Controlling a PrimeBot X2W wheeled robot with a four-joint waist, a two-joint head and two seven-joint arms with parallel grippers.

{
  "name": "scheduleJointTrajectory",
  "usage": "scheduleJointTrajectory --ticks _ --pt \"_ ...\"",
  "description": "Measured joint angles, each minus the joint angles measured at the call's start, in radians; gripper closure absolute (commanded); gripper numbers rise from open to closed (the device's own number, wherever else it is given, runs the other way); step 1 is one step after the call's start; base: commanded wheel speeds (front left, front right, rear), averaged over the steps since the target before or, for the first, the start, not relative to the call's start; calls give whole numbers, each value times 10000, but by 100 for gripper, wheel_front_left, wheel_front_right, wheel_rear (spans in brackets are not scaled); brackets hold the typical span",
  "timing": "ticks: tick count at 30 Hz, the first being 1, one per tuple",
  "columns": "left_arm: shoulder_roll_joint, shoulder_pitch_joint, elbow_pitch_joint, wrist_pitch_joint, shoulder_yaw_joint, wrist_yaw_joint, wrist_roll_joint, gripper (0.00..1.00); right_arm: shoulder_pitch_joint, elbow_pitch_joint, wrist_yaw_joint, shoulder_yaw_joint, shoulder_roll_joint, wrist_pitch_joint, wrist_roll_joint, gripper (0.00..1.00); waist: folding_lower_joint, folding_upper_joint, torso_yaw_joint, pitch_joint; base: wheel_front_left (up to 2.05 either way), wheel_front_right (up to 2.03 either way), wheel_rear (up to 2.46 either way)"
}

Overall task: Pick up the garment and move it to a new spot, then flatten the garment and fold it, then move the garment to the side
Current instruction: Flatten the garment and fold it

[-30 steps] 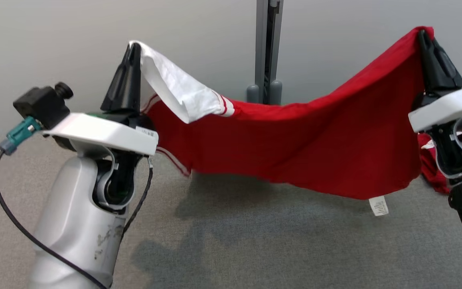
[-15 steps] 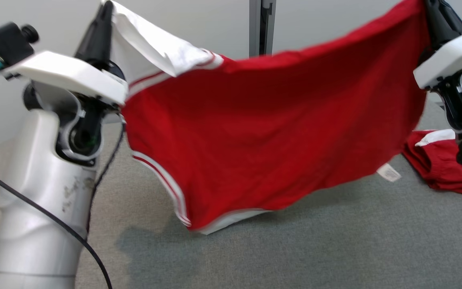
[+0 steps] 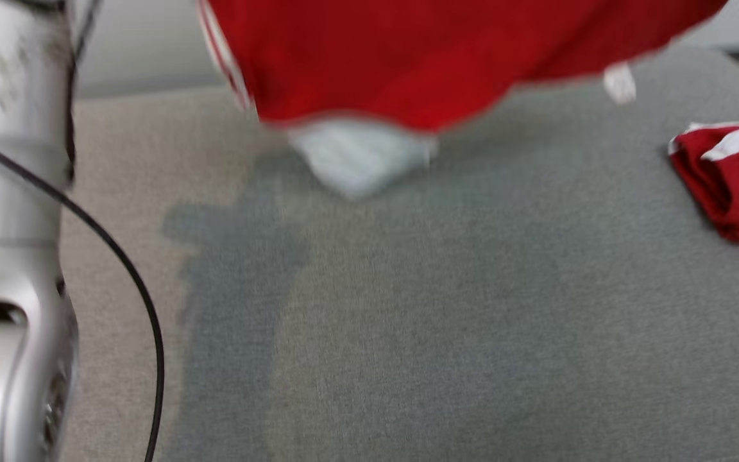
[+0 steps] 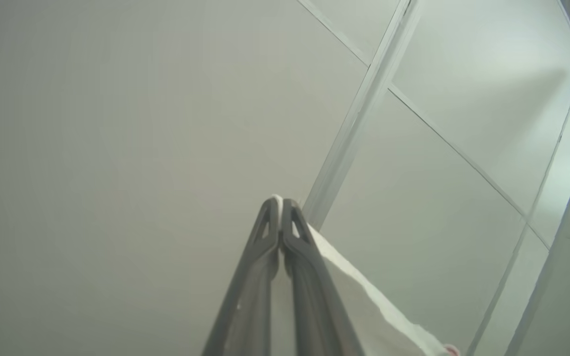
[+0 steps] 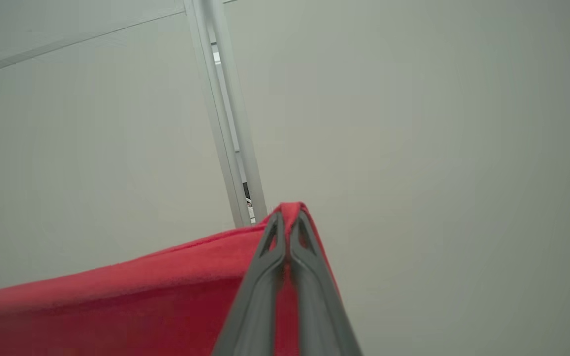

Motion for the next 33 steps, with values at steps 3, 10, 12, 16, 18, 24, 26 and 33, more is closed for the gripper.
scheduleJointTrajectory --ticks 3,10,12,16,18,24,26,33 --pt "-199 -1421 667 -1275 196 -65 79 100 -1142 746 2 -407 115 -1001 15 100 0 0 29 725 0 0 0" --pt "-514 -2981 1386 -2096 694 -598 257 100 -1910 938 0 -637 734 -1375 500 100 0 0 184 1927 0 0 0" --pt "-627 -3055 1221 -2102 836 -771 545 100 -1914 376 0 -790 589 -1407 447 100 0 0 255 2186 0 0 0" --pt "-709 -2818 1053 -2104 1170 -1011 823 100 -1239 -286 0 -1172 512 -1423 437 100 0 0 460 2652 0 0 0" --pt "-706 -2528 1091 -2104 1216 -1127 830 100 -749 -487 0 -1243 548 -1423 495 100 0 0 575 2862 0 0 0" --pt "-723 -1442 1145 -2104 550 -1450 512 100 797 -685 0 -1080 489 -1436 744 100 0 0 939 3266 0 0 0" --pt "-725 -921 1101 -2104 232 -1501 548 100 1325 -702 0 -976 495 -1440 907 100 0 0 1036 3267 0 0 0" --pt "-731 881 1216 -2104 12 -1551 974 100 3169 -834 0 -178 328 -1444 1438 100 0 0 1146 2724 0 0 0"
